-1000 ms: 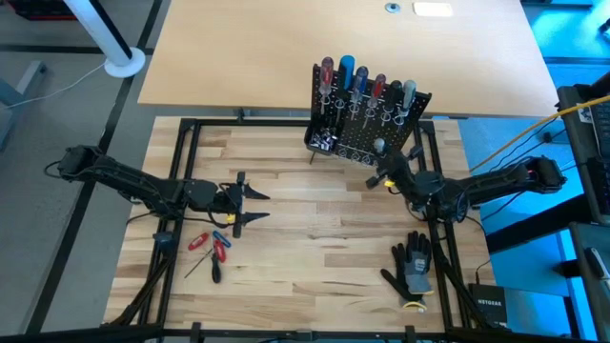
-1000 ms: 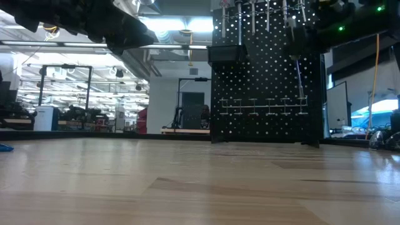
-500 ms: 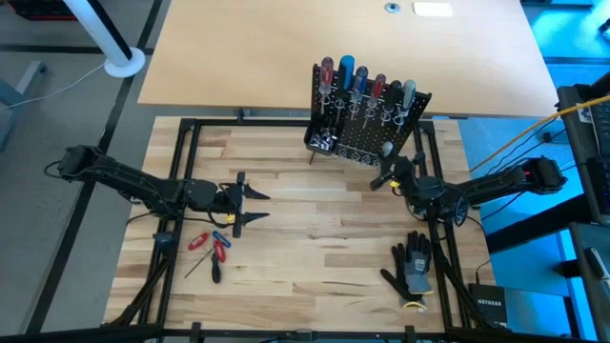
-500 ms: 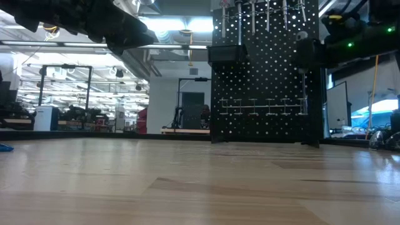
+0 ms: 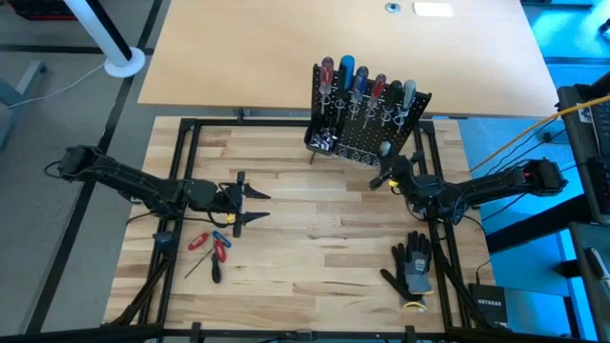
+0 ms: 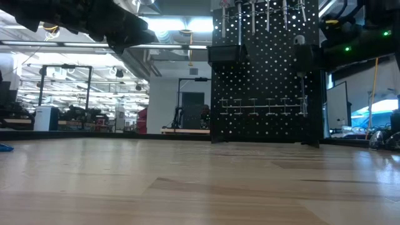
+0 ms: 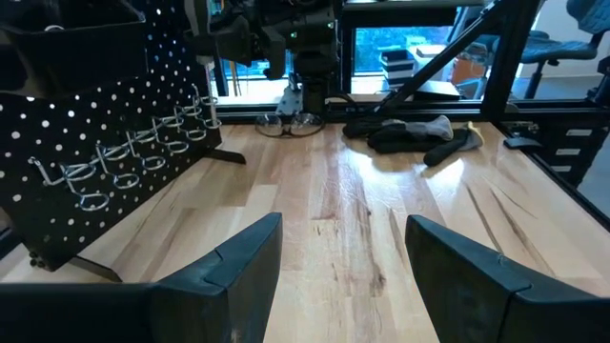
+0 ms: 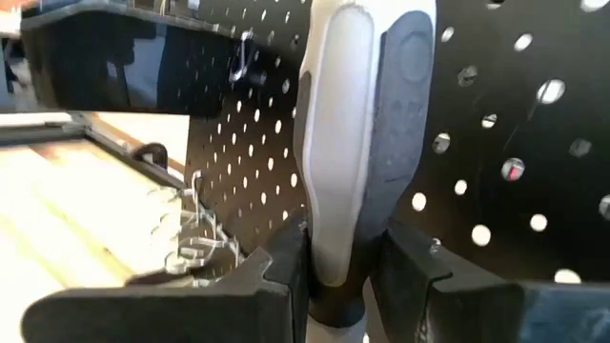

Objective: Hang tools onto peg board
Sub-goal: Hang the gray screwdriver on the black pegboard

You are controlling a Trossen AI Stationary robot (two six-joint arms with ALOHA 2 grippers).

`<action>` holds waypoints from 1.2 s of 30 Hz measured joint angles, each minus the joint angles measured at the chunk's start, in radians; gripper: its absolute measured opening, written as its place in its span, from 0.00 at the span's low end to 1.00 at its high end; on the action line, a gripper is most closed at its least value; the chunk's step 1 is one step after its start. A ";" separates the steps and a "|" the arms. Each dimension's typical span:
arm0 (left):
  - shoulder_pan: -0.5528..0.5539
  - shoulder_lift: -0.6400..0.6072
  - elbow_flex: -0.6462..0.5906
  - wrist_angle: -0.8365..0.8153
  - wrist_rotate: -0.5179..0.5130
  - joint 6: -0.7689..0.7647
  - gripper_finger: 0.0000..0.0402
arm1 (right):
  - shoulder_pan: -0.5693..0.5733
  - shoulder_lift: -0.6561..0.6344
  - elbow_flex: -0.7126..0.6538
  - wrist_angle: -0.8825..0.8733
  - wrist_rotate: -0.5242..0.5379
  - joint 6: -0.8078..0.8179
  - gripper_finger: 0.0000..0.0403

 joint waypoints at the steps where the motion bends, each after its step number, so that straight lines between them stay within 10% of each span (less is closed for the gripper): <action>1: 0.001 0.000 0.000 -0.001 0.000 0.001 0.53 | -0.011 -0.001 0.000 0.004 -0.016 0.004 0.22; 36: 0.002 0.001 0.000 -0.031 0.004 -0.042 0.53 | -0.043 -0.024 0.003 -0.101 -0.062 0.054 0.43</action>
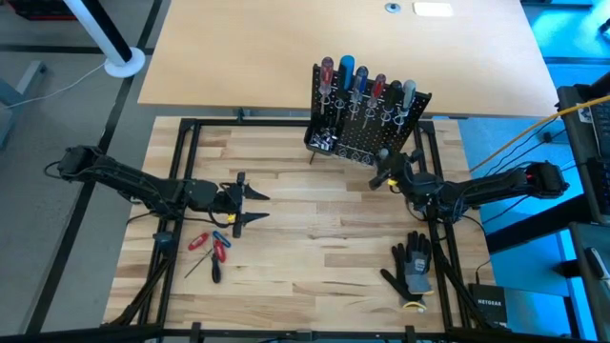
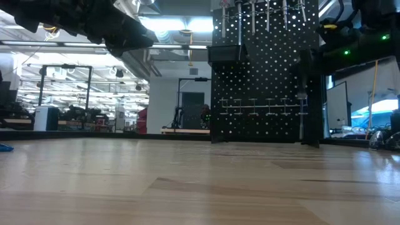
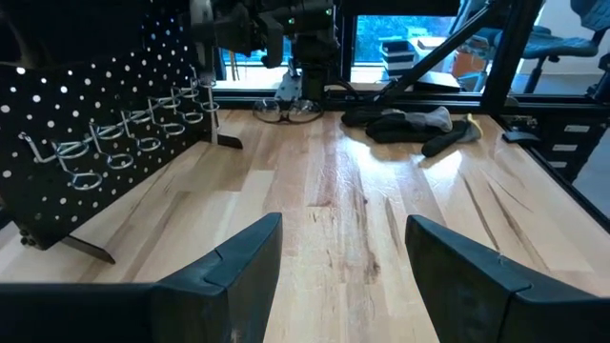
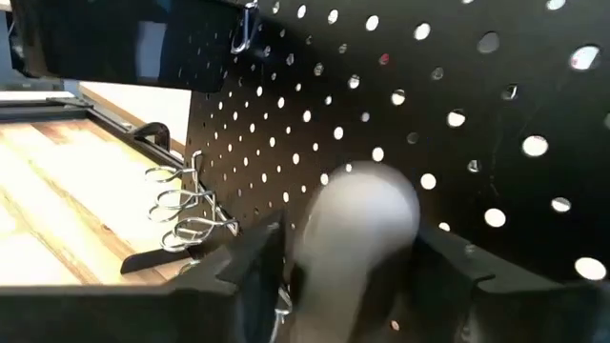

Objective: Hang tools onto peg board
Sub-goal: Hang the gray screwdriver on the black pegboard, then hang the black screwdriver on the black pegboard

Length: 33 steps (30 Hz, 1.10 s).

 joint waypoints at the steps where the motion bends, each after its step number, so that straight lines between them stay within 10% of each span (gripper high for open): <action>1: 0.000 0.000 0.000 0.000 0.000 -0.001 0.53 | 0.000 0.000 0.000 -0.009 -0.003 0.000 0.46; 10: 0.000 0.000 0.000 0.001 0.000 -0.004 0.53 | 0.040 -0.014 0.086 -0.018 -0.038 -0.023 0.61; 27: 0.000 -0.001 0.000 -0.036 0.000 -0.107 0.53 | 0.552 -0.005 0.413 -0.349 0.059 -0.007 0.61; 33: -0.051 -0.002 0.047 -0.291 0.053 -0.207 0.53 | 0.651 0.107 0.439 -0.347 0.005 0.112 0.61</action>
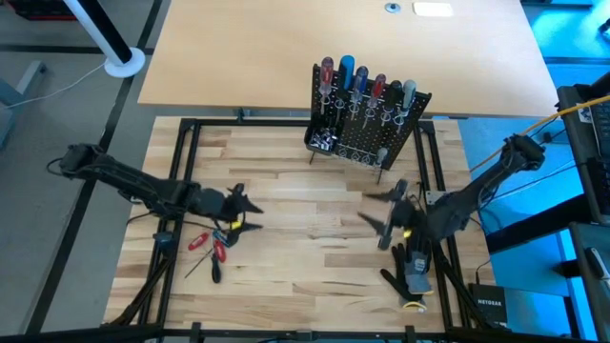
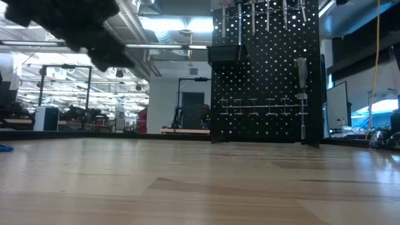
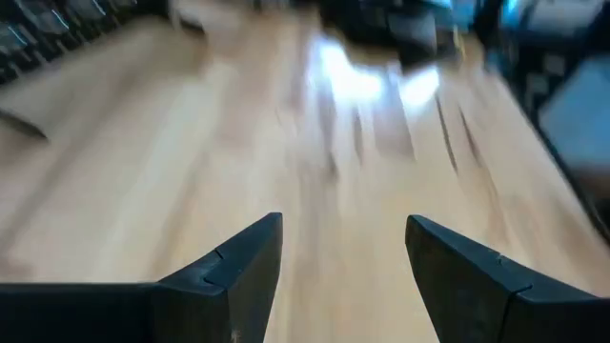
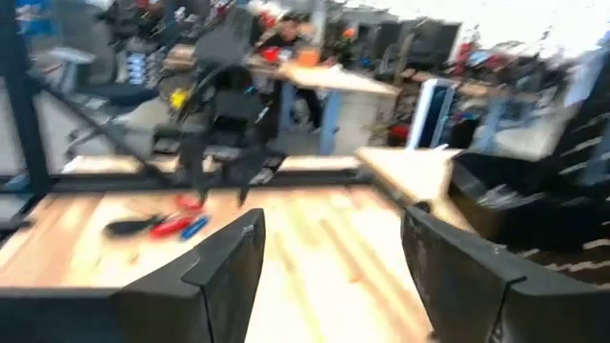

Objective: Hang tools onto peg board
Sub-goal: Hang the black screwdriver on the black pegboard

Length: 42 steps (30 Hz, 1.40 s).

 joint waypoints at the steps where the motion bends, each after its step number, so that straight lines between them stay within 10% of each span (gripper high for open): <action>1: -0.022 0.000 0.019 -0.063 0.001 -0.003 0.53 | 0.007 0.030 0.000 0.001 -0.010 0.026 0.61; 18: -0.433 0.140 0.329 -0.848 0.118 -0.126 0.53 | 0.009 0.418 0.074 0.182 -0.069 0.076 0.61; 42: -0.463 0.520 0.333 -0.796 0.260 0.159 0.53 | 0.009 0.418 0.096 0.179 -0.049 0.039 0.61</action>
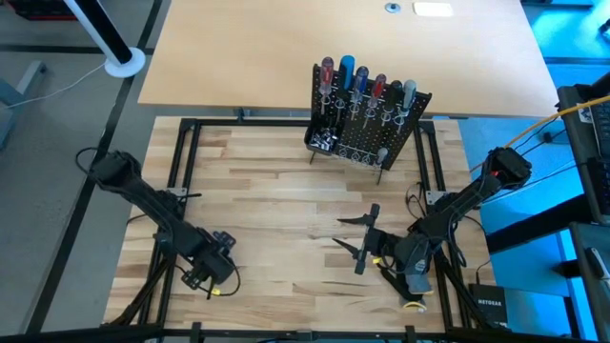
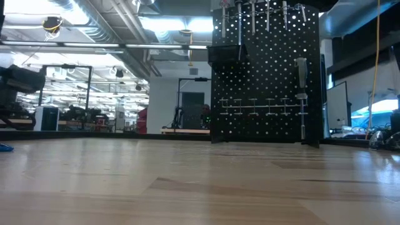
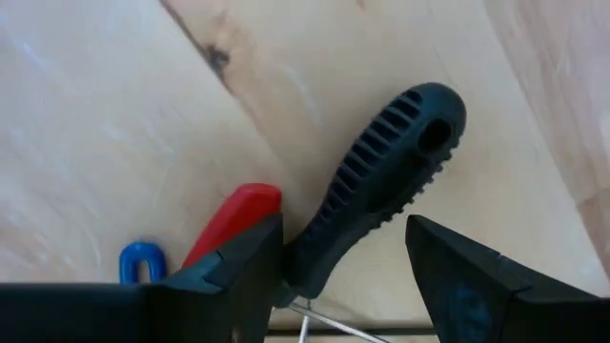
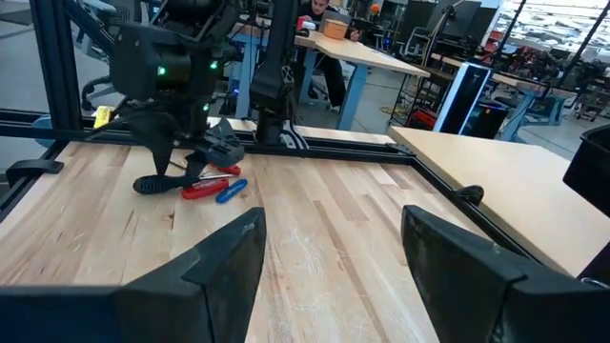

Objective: Hang tools onto peg board
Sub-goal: Hang the black screwdriver on the black pegboard

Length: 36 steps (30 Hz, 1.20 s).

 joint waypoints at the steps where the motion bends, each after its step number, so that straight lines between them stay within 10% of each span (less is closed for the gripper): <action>1: 0.000 0.008 0.000 0.002 0.001 0.005 0.53 | 0.000 0.000 0.000 0.000 0.000 0.000 0.61; 23: 0.001 0.047 0.083 -0.011 -0.059 0.110 0.16 | 0.000 0.000 0.000 -0.003 0.000 0.000 0.61; 36: 0.005 0.027 0.320 -0.211 -0.403 0.156 0.15 | 0.000 0.000 0.000 -0.009 0.000 0.002 0.61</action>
